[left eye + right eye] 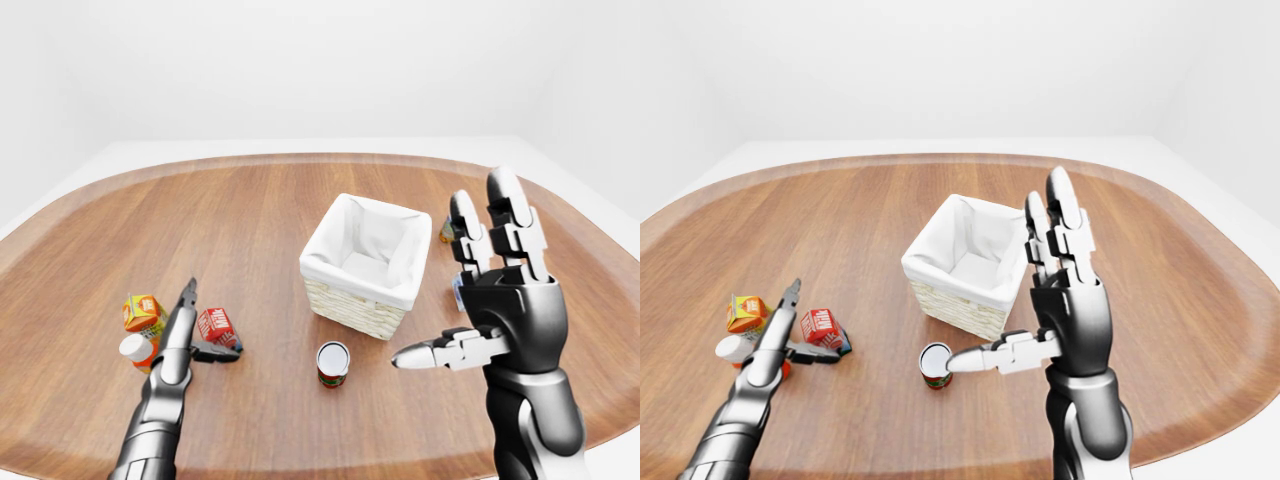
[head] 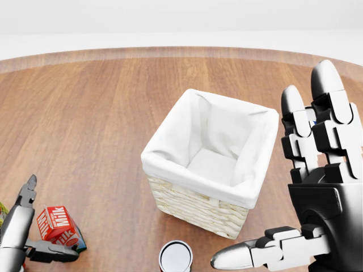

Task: Pick the milk and place it in the basket.

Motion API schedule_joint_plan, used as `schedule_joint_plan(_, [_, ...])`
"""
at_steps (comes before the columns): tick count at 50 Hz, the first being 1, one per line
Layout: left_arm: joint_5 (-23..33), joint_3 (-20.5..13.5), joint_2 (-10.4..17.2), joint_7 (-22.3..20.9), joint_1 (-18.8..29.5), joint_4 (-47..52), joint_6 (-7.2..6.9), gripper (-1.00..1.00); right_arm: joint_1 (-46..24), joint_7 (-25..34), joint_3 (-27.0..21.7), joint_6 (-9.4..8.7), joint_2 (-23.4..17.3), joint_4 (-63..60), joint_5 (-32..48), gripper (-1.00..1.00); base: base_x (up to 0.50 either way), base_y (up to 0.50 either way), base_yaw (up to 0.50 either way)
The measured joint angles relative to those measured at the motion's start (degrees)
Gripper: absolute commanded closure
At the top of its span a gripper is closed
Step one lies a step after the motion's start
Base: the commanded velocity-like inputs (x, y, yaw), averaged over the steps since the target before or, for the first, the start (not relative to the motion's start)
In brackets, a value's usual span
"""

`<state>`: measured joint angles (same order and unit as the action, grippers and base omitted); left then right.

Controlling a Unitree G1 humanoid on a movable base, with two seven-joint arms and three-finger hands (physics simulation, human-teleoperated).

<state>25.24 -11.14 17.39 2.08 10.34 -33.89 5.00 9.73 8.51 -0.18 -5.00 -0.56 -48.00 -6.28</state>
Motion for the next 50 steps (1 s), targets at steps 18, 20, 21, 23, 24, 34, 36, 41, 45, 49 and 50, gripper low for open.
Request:
schedule_joint_plan(18, [-0.5, 2.9, 1.9, 3.8, 6.5, -17.1, 0.00, -1.00, 0.0, 0.0, 0.0, 0.00, 0.0, -0.2, 0.0, -1.00, 0.00, 0.00, 0.00])
schedule_joint_plan(20, [-0.5, 3.3, 2.0, 4.1, 7.1, -19.1, 0.00, -1.00, -0.1, -0.1, 0.0, 0.00, 0.0, -0.2, 0.0, -1.00, 0.00, 0.00, 0.00])
schedule_joint_plan(21, [-0.5, 3.5, 2.1, 4.2, 7.4, -20.0, 0.00, -1.00, -0.1, -0.1, -0.1, 0.00, 0.0, -0.1, 0.0, -1.00, 0.00, 0.00, 0.00])
schedule_joint_plan(23, [-0.4, 3.7, 2.2, 4.2, 8.2, -21.3, 0.00, -1.00, -0.1, -0.1, -0.1, 0.00, 0.0, -0.1, -0.1, -1.00, 0.00, 0.00, 0.00])
schedule_joint_plan(24, [-0.4, 3.7, 2.3, 4.2, 8.5, -21.8, 0.00, -0.63, -0.1, -0.1, -0.1, 0.00, 0.0, -0.1, -0.1, -1.00, 0.00, 0.00, 0.00])
schedule_joint_plan(34, [-0.7, 3.1, 3.4, 3.3, 11.7, -26.1, 0.01, 1.00, 0.0, -0.1, -0.3, 0.00, 0.0, 0.0, -0.1, -1.00, 0.00, 0.00, 0.00])
schedule_joint_plan(36, [-1.1, 3.4, 3.3, 3.3, 11.7, -26.7, 0.00, 1.00, 0.0, -0.1, -0.2, 0.00, 0.0, 0.0, -0.1, -1.00, 0.00, 0.00, 0.00])
schedule_joint_plan(41, [-1.5, 3.8, 3.1, 2.7, 11.9, -27.7, 0.00, 1.00, 0.0, -0.1, -0.2, 0.00, 0.0, 0.0, -0.1, -1.00, 0.00, 0.00, 0.00])
schedule_joint_plan(45, [-1.6, 3.6, 3.2, 1.8, 11.7, -27.8, 0.00, 1.00, 0.0, -0.2, -0.2, 0.00, 0.0, -0.1, -0.1, -1.00, 0.00, 0.00, 0.00])
schedule_joint_plan(49, [-2.3, 3.9, 3.3, 2.1, 11.5, -27.6, 0.00, 1.00, 0.1, -0.2, -0.1, 0.00, 0.0, -0.1, -0.1, -1.00, 0.00, 0.00, 0.00])
schedule_joint_plan(50, [-2.4, 4.0, 3.3, 2.0, 11.3, -27.4, 0.00, 1.00, 0.1, -0.2, -0.1, 0.00, 0.0, -0.1, -0.1, -1.00, 0.00, 0.00, 0.00])
